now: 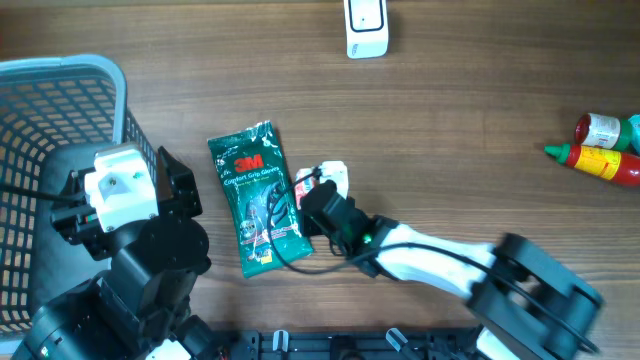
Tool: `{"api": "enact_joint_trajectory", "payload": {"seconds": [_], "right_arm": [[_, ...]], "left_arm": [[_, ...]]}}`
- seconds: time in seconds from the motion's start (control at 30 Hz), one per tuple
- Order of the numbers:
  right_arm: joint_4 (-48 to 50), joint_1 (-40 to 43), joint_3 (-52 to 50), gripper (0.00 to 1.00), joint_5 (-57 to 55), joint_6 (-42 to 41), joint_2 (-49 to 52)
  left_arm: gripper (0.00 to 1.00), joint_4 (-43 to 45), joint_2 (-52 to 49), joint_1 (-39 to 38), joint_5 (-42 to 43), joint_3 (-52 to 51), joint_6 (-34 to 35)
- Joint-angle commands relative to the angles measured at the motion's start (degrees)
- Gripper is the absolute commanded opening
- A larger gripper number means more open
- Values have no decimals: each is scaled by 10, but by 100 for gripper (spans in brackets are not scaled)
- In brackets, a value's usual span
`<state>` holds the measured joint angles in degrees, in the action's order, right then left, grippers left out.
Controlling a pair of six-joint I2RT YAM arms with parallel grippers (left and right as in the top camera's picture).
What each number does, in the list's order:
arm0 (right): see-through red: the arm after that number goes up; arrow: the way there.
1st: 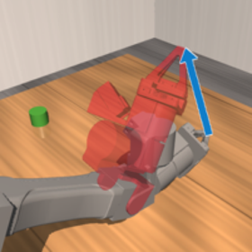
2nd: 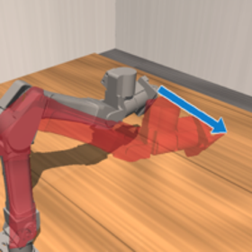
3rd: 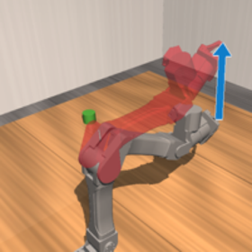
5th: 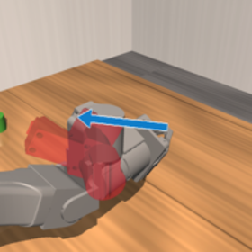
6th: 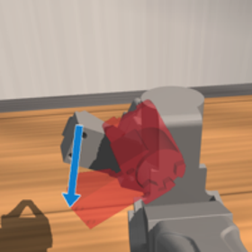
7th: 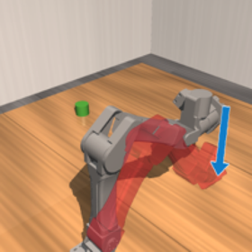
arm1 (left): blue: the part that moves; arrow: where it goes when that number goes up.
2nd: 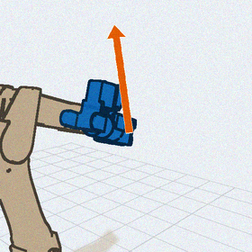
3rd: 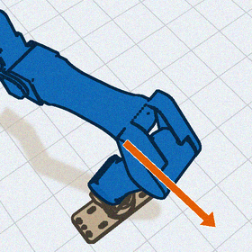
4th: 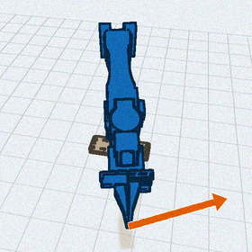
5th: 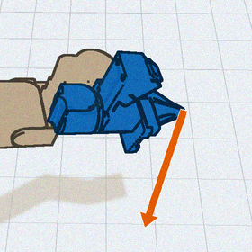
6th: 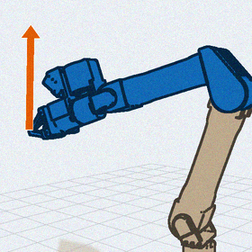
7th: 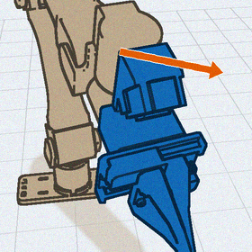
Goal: Scan the item barcode
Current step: 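Reach the right gripper to the red-white tissue pack and grasp it, then carry the tissue pack with the right gripper to the scanner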
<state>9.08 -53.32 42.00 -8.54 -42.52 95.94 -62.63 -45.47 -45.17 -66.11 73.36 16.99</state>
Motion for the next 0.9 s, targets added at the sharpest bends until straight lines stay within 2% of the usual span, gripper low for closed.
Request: {"api": "enact_joint_trajectory", "payload": {"seconds": [0.0, 0.07, 0.13, 0.3, 0.37, 0.5, 0.6, 0.67, 0.7, 0.73, 0.8, 0.87], "right_arm": [[-76, -2, 1, 5, 97, 278, -119], [-214, -2, 1, 4, 175, 439, -263], [-281, -2, 1, 4, 173, 489, -340], [-416, -2, 1, 5, 163, 485, -601], [-447, -2, 1, 4, 161, 485, -630], [-443, -2, 1, 4, 161, 478, -608], [-393, 11, 1, 4, 141, 328, -544], [-337, 66, 1, 5, 154, 194, -450], [-314, 90, 1, 4, 180, 157, -420], [-269, 125, 1, 4, 238, 111, -388], [-116, 250, 1, 4, 454, -57, -292], [7, 341, 1, 5, 572, -195, -211]], "left_arm": [[100, 2, 2, 0, 1, 0, -3], [100, 2, 2, 0, 1, 0, -3], [100, 2, 2, 0, 1, 0, -3], [100, 2, 2, 0, 1, 0, -3], [100, 2, 2, 0, 1, 0, -3], [100, 2, 2, 0, 1, 0, -3], [100, 2, 2, 0, 1, 0, -3], [99, 2, 2, 0, 1, 0, -3], [100, 2, 2, 0, 1, 0, -3], [100, 2, 2, 0, 1, 0, -3], [100, 2, 2, 0, 1, 0, -3], [100, 2, 2, 0, 1, 0, -3]]}}
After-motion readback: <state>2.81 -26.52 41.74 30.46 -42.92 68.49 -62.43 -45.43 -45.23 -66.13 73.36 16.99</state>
